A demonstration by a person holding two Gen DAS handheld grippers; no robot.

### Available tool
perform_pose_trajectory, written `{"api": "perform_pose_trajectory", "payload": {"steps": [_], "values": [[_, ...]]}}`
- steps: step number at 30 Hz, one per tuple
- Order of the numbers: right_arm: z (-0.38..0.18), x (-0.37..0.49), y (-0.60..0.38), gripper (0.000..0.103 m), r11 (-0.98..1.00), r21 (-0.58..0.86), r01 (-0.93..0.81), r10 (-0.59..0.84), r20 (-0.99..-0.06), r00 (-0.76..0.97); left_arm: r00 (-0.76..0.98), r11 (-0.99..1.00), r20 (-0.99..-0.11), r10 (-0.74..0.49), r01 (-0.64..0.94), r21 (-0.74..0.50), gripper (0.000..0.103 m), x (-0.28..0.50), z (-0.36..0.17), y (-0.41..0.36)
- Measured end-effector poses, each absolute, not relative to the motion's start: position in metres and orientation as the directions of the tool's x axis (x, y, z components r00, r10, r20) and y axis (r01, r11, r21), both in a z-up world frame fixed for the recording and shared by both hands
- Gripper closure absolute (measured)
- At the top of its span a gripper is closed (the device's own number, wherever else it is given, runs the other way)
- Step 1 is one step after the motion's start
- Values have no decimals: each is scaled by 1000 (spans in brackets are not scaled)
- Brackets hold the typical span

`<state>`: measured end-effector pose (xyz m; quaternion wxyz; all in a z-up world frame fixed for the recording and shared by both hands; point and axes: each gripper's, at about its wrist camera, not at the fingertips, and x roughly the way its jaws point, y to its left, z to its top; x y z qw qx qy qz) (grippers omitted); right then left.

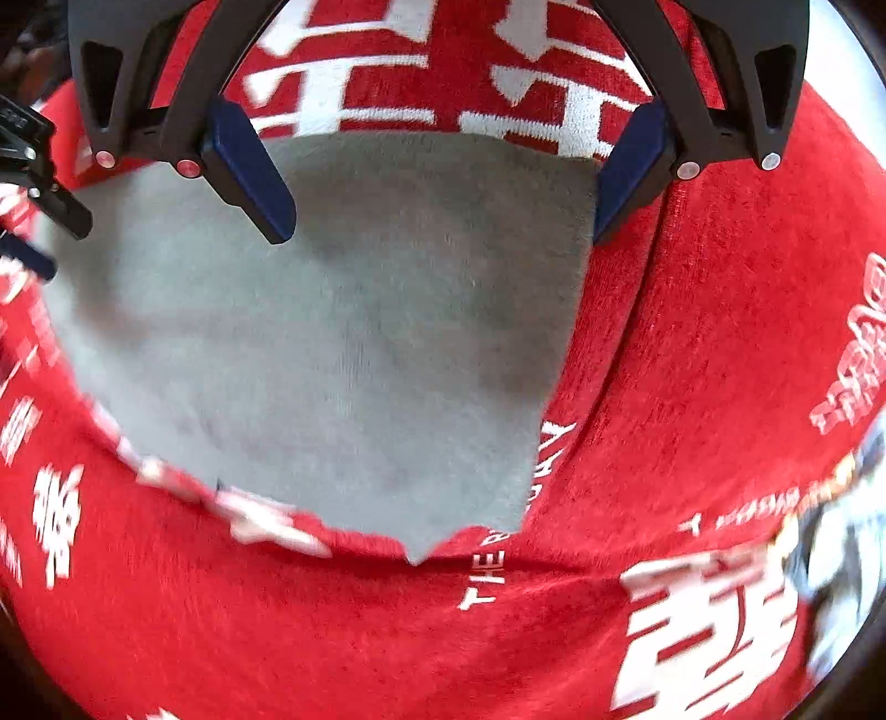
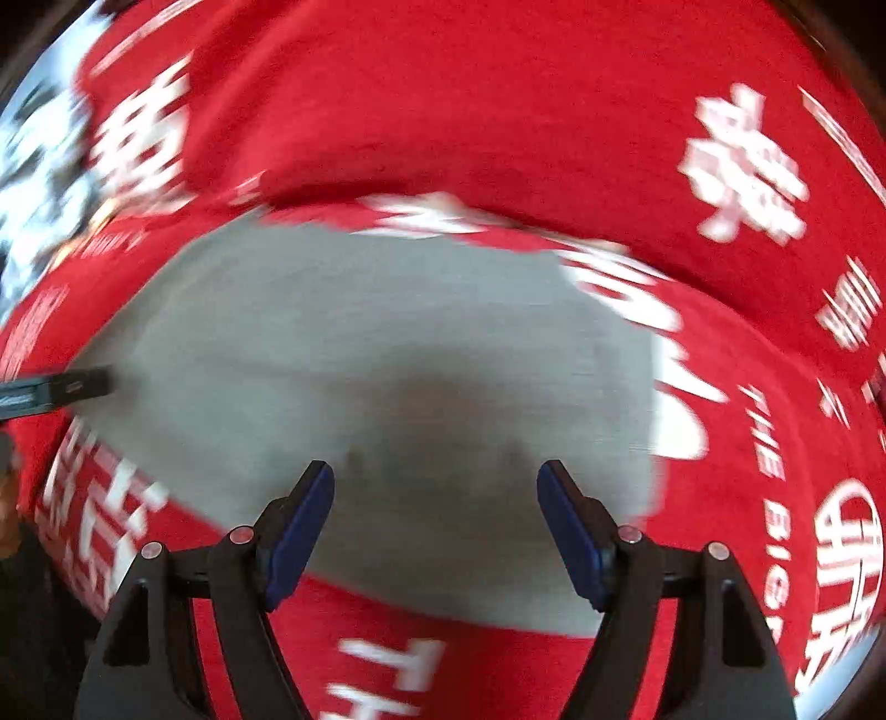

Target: Fold small clothes

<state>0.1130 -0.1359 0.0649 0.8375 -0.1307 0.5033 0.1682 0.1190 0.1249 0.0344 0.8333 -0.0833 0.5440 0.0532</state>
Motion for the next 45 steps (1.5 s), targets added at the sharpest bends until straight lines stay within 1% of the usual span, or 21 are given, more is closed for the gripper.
{"api": "perform_pose_trajectory", "payload": {"steps": [1,2,5,8,9,10,11,13,16,18,22,24,28,31,33,35,36,38,39,40,45], "values": [[59,114,-132,24,909,-49,-415,145,-895,422,383,982,-923,25,-180,-48,0,117,27,126],[50,114,-134,24,914,-37,-404,139,-907,398,384,981,-923,2,-182,-73,0,113,23,133],[41,113,-174,24,946,30,-324,161,-908,386,376,937,-920,-114,-266,-225,0,96,15,174],[44,108,-213,25,961,66,-267,170,-906,387,375,908,-912,-165,-303,-289,0,82,12,200],[47,105,-220,25,960,82,-268,185,-902,389,372,902,-914,-165,-318,-292,0,79,13,206],[48,104,-225,25,961,79,-264,180,-905,385,359,905,-927,-110,-349,-242,0,76,16,210],[49,103,-226,24,965,51,-258,149,-915,375,370,908,-925,-92,-349,-230,0,75,20,213],[52,105,-226,24,976,-22,-218,62,-925,374,405,899,-908,-102,-354,-258,0,74,29,218],[66,103,-217,24,974,44,-223,133,-907,400,410,881,-903,-127,-371,-292,0,91,30,224],[72,107,-198,24,966,8,-258,122,-895,428,413,878,-900,-138,-369,-304,0,107,30,222],[77,121,-154,24,946,-11,-325,138,-892,431,349,860,-906,-239,-356,-364,0,151,8,209],[76,129,-138,24,941,4,-338,156,-893,422,369,880,-911,-183,-351,-319,0,160,8,204],[72,144,-121,24,940,7,-342,157,-897,412,377,870,-904,-199,-356,-340,0,177,7,203],[63,162,-115,24,947,-18,-321,120,-906,406,389,884,-904,-178,-341,-321,1,186,7,199],[55,178,-111,24,953,-12,-301,111,-915,387,416,894,-893,-174,-314,-320,15,190,11,194],[42,191,-105,24,954,-19,-300,92,-932,351,443,909,-876,-190,-258,-327,50,193,17,187],[34,197,-100,19,950,-41,-308,70,-938,340,446,916,-874,-193,-236,-323,55,195,20,183],[30,205,-95,11,949,-79,-306,46,-924,380,452,937,-879,-151,-218,-273,74,196,26,175],[29,209,-95,10,951,-77,-299,41,-928,369,454,942,-879,-145,-208,-263,78,197,28,173],[30,213,-97,10,959,-57,-279,47,-934,353,455,943,-879,-146,-205,-263,85,198,30,173],[46,201,-102,10,966,-28,-258,82,-910,406,460,932,-872,-167,-214,-291,84,196,28,177]]}}
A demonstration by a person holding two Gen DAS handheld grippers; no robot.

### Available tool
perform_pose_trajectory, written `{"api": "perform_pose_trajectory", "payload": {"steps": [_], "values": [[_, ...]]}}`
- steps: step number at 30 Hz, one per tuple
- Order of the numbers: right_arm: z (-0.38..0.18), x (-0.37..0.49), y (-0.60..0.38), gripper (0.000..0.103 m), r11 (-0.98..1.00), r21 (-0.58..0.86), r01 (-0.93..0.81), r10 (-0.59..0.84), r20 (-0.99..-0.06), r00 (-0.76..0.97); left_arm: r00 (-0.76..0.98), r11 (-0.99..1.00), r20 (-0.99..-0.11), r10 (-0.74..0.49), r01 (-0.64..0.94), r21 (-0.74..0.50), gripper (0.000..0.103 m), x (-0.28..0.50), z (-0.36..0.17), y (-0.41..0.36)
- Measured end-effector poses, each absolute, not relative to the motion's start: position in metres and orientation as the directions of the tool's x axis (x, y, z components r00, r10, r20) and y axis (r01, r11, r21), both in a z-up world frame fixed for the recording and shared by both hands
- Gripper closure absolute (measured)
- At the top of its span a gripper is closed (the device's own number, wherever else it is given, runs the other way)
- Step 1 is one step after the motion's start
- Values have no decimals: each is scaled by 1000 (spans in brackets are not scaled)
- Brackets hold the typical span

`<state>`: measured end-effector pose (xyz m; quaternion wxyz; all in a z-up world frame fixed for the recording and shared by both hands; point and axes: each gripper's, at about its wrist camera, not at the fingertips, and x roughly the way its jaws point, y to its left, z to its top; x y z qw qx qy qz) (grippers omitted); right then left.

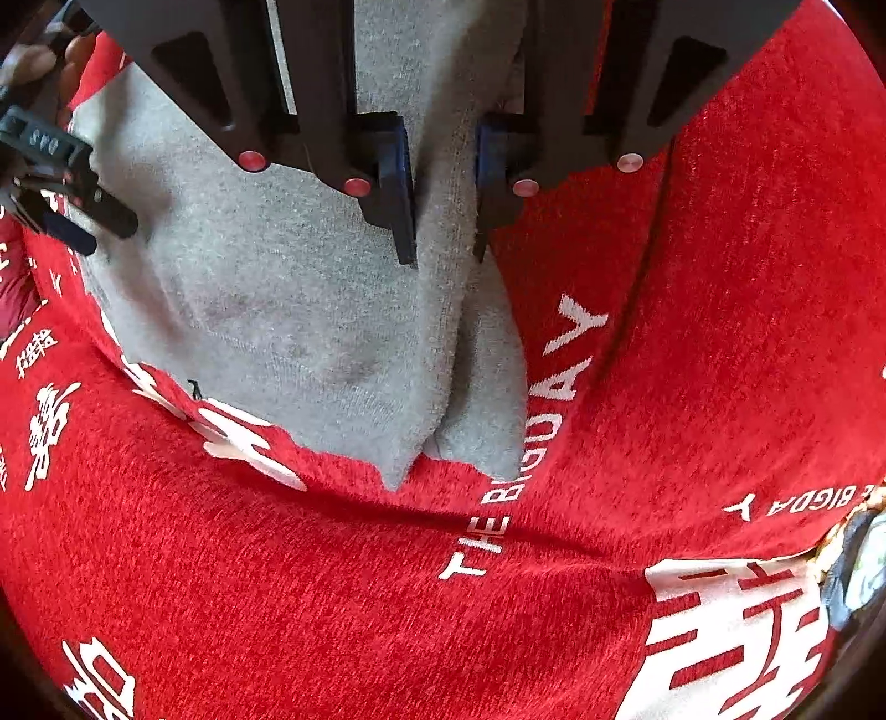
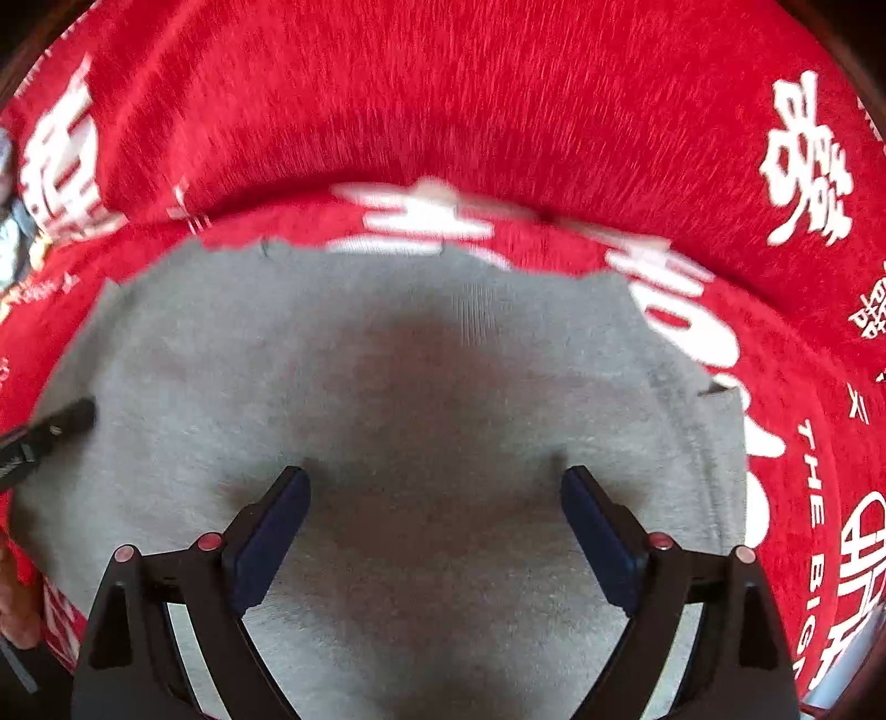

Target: Fold small clothes

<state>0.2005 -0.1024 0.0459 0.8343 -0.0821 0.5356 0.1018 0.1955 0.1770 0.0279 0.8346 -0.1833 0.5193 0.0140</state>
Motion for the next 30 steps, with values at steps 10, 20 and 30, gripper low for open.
{"api": "perform_pose_trajectory", "payload": {"steps": [10,20,30], "values": [[37,188,-112,5,955,-29,-295,94,-915,392,443,936,-884,-151,-225,-272,90,194,39,170],[45,192,-151,4,948,-32,-317,97,-919,383,454,955,-883,-120,-191,-229,90,205,103,121],[63,163,-221,4,961,70,-267,181,-890,419,431,985,-897,-101,-84,-151,91,224,158,27]]}}
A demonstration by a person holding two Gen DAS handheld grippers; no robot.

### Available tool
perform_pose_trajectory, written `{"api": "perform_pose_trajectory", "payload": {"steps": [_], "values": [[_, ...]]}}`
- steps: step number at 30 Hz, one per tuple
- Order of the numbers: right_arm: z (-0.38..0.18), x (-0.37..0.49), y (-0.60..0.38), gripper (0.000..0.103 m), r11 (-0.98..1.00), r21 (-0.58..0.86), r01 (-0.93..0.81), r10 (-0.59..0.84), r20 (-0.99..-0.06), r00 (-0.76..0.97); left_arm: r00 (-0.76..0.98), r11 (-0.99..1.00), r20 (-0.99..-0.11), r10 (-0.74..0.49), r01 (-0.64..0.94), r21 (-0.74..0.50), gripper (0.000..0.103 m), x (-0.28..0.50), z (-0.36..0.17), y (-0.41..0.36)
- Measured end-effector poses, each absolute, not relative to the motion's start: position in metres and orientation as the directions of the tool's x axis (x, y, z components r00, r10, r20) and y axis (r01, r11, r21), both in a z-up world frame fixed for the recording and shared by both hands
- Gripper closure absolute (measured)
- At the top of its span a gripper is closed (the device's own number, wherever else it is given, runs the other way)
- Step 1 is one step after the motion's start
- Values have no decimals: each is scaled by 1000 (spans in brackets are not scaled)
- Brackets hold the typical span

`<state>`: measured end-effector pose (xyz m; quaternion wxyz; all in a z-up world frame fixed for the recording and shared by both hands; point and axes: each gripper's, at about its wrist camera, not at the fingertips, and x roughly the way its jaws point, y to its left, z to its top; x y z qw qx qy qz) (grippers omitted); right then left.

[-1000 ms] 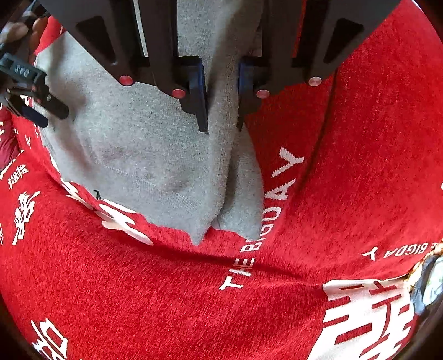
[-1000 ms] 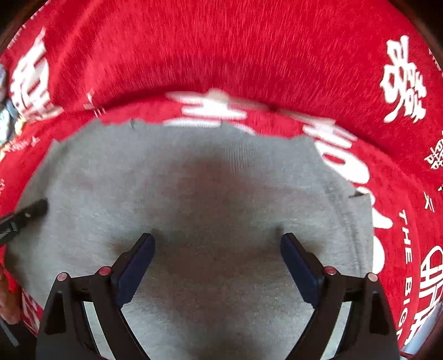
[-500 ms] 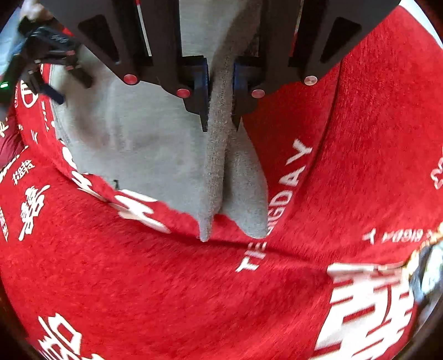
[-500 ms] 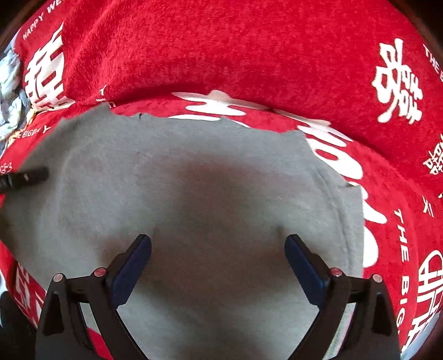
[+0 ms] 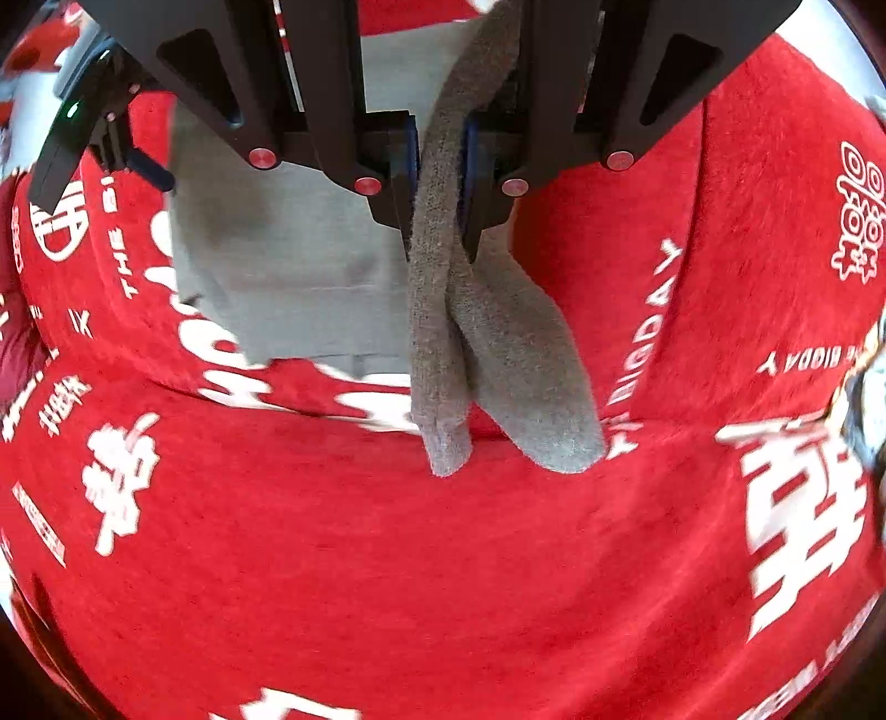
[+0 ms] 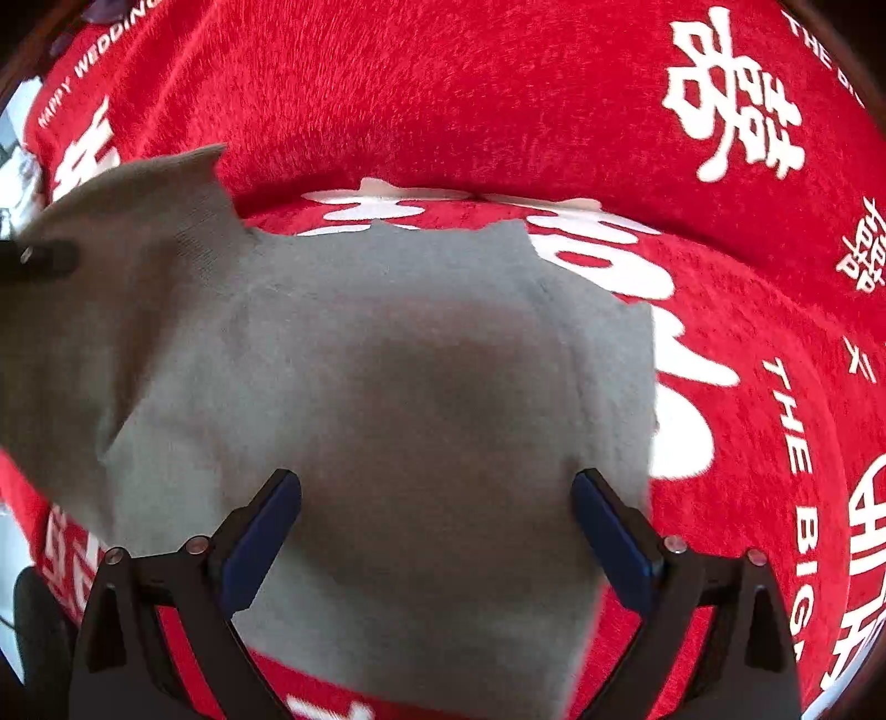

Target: Fold small clothes

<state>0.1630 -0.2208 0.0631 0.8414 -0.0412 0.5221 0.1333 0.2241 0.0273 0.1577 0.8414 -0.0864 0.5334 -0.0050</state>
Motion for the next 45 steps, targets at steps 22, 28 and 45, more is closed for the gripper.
{"api": "perform_pose_trajectory", "payload": {"steps": [22,28,45], "values": [[49,117,-350,4,978,179,-104,207,-876,436,247,960,-930,-271,140,-242,84,232,97,-194],[61,115,-362,4,953,287,-97,299,-842,450,266,893,-853,-448,166,-417,41,216,157,-169],[56,200,-364,4,760,649,-33,602,-685,411,348,978,-915,-205,25,-209,41,175,88,-53]]}}
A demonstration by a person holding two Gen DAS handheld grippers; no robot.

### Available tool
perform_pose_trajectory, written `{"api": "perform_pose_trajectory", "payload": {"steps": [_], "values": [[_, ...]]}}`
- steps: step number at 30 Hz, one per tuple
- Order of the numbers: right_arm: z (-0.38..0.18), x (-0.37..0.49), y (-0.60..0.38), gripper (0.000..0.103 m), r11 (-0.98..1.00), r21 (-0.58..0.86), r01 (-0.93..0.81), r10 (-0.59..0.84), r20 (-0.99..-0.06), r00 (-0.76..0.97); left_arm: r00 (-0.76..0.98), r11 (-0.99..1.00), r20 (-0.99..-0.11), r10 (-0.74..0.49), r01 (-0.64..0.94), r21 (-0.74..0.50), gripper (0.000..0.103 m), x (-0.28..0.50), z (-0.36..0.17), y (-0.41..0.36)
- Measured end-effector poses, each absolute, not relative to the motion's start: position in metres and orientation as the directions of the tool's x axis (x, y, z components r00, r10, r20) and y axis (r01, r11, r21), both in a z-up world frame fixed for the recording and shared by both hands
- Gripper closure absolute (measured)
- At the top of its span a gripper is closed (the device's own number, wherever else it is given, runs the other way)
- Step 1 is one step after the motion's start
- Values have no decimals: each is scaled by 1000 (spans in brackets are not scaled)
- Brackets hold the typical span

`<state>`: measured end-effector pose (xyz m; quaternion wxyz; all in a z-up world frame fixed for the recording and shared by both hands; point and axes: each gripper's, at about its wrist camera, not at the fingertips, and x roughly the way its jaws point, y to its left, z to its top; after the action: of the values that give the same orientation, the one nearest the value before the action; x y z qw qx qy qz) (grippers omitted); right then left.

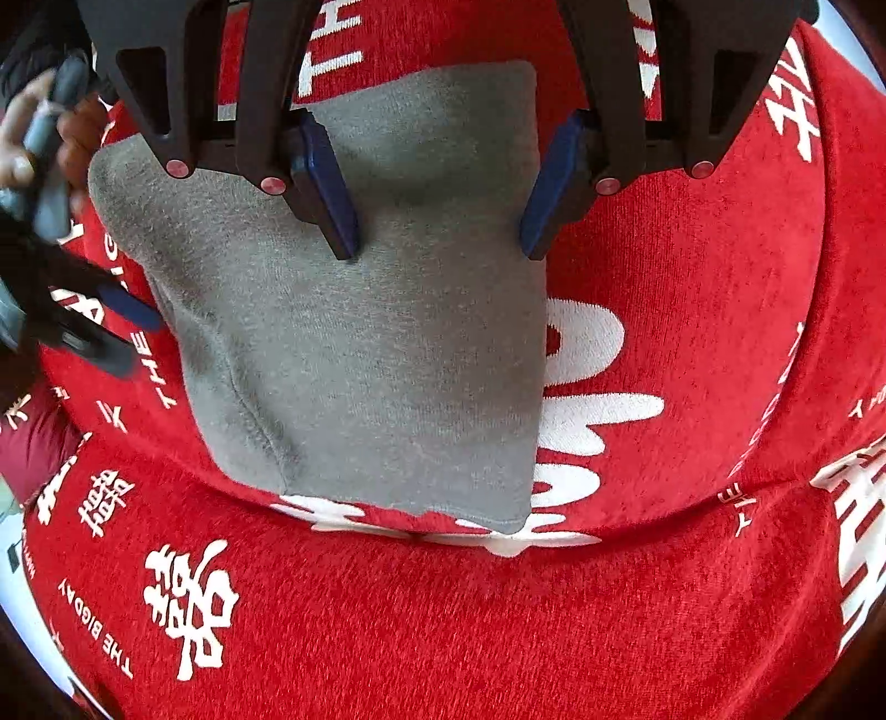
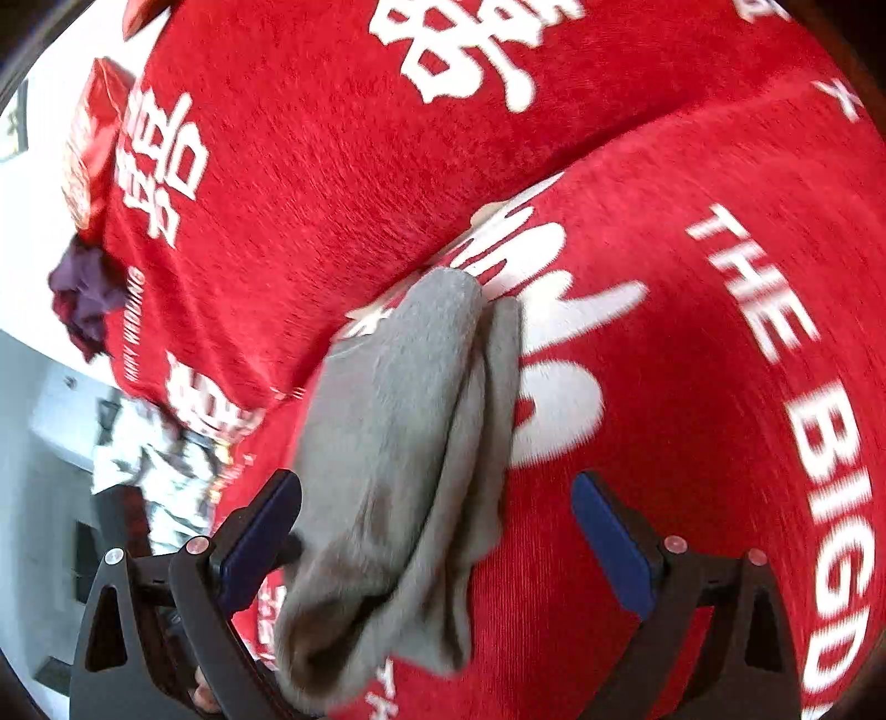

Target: Fold small clothes

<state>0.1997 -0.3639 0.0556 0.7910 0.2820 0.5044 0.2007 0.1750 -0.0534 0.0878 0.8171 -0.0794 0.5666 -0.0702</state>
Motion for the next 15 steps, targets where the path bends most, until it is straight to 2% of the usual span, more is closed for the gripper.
{"api": "perform_pose_trajectory", "payload": {"steps": [1,2,3,4,5,6,8,9,10,13,15], "values": [[53,211,-352,4,793,608,-39,571,-720,395,351,978,-914,-204,31,-207,34,175,86,-53],[50,218,-346,4,811,583,-40,552,-742,381,350,982,-918,-184,27,-187,23,174,84,-53],[47,225,-338,12,826,562,-47,537,-758,370,354,985,-920,-167,20,-171,21,172,80,-53],[46,231,-328,25,839,539,-75,526,-769,363,357,983,-917,-179,23,-183,21,171,76,-51],[48,236,-314,57,859,494,-130,506,-789,347,348,982,-919,-186,23,-190,21,170,73,-50],[51,238,-302,69,881,441,-171,472,-811,344,345,979,-917,-198,25,-202,21,169,71,-49],[61,239,-278,80,911,325,-256,402,-841,363,355,976,-910,-213,29,-217,24,165,71,-44],[70,239,-266,83,915,273,-296,375,-846,380,361,972,-904,-230,32,-235,28,165,72,-41],[80,239,-258,84,907,252,-336,380,-834,400,361,962,-894,-265,41,-269,36,164,74,-37],[109,233,-240,85,864,241,-442,449,-765,462,396,957,-876,-274,20,-290,38,159,82,-24],[110,236,-233,85,860,204,-468,441,-759,479,389,958,-882,-267,6,-287,38,159,81,-17]]}}
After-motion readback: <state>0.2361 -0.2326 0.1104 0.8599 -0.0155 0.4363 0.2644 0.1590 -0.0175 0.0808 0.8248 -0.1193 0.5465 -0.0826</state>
